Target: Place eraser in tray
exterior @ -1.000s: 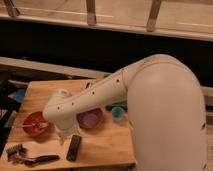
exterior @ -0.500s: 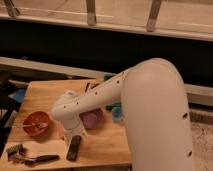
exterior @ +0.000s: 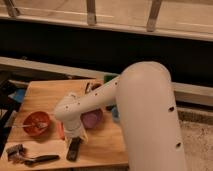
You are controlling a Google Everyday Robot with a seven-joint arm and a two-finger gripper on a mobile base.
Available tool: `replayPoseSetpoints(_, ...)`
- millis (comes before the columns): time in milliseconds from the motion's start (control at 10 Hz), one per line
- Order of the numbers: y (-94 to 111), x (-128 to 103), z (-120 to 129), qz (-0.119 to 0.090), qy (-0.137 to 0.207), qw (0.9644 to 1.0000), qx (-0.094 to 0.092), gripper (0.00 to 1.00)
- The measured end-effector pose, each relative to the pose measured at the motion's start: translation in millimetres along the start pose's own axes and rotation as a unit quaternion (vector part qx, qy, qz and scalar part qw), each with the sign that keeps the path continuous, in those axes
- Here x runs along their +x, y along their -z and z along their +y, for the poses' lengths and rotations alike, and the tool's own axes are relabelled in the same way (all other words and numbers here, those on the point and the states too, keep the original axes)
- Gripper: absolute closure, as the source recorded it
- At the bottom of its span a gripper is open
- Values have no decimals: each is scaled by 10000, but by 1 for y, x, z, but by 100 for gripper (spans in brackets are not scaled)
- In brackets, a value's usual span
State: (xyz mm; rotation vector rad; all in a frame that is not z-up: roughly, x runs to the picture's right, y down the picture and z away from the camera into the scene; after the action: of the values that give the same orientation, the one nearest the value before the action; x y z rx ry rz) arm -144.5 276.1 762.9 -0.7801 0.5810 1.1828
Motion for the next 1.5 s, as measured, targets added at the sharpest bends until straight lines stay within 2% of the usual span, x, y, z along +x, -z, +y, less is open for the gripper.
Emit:
replayPoseSetpoints(100, -3, 0, 2, 30, -4, 10000, -25, 37)
replayPoseSetpoints(200, -4, 0, 5, 45, -2, 10000, -44, 43)
replayPoseSetpoints(500, -10, 1, 10, 87, 30, 9998, -167, 72)
replayPoseSetpoints(700, -12, 5, 13, 96, 51, 9998, -177, 92)
replayPoseSetpoints(800, -9, 6, 13, 60, 48, 9999, -155, 99)
replayPoseSetpoints(1200, 32, 12, -8, -199, -122, 9996, 145, 100)
replayPoseSetpoints(1500, 48, 14, -39, -256, -409, 9981, 373, 100)
